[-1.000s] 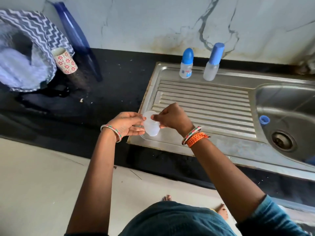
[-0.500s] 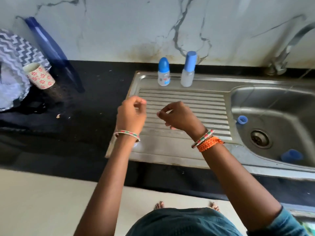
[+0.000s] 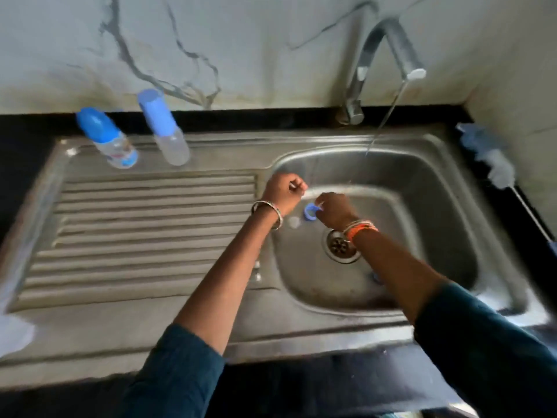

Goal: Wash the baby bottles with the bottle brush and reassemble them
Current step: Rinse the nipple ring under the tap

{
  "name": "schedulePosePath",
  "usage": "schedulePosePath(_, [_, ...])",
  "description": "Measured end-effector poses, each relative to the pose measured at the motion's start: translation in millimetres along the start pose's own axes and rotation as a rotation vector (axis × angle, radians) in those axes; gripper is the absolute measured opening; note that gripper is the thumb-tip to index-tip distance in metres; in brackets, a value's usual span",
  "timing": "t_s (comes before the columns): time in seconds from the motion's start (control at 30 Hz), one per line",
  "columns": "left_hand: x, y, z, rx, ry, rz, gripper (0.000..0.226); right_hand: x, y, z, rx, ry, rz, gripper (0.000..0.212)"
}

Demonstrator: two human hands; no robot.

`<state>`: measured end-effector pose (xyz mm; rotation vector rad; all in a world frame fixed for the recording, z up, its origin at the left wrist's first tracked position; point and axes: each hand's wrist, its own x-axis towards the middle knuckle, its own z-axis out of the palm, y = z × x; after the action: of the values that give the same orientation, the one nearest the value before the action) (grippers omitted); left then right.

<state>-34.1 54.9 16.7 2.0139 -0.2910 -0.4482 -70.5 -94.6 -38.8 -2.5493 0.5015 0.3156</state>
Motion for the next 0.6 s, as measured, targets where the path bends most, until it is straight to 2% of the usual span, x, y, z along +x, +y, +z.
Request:
schedulePosePath(0.17, [22,-22,17,-0.124,0.044,-0.092,0.031,56,23,55,-0.258,-0.178,-0.195,0.033])
schedulePosePath(0.27, [23,-27,24,-0.166,0.011,-0.128,0.031,66,34,66,-0.311,-0.157,-0.268,0.031])
schedulePosePath(0.37, [20,-14,24,-0.199,0.008,-0.154,0.031,60,35,48,-0.12,-0.083,-0.297,0.022])
schedulePosePath(0.5, [15,12,27,-0.239,0.034,-0.205,0.027,29,27,-18,0.306,0.086,-0.22,0.035])
schedulePosePath(0.6, [19,38,37,-0.331,0.05,-0.208,0.029,16,24,-74,0.519,0.136,-0.153,0.019])
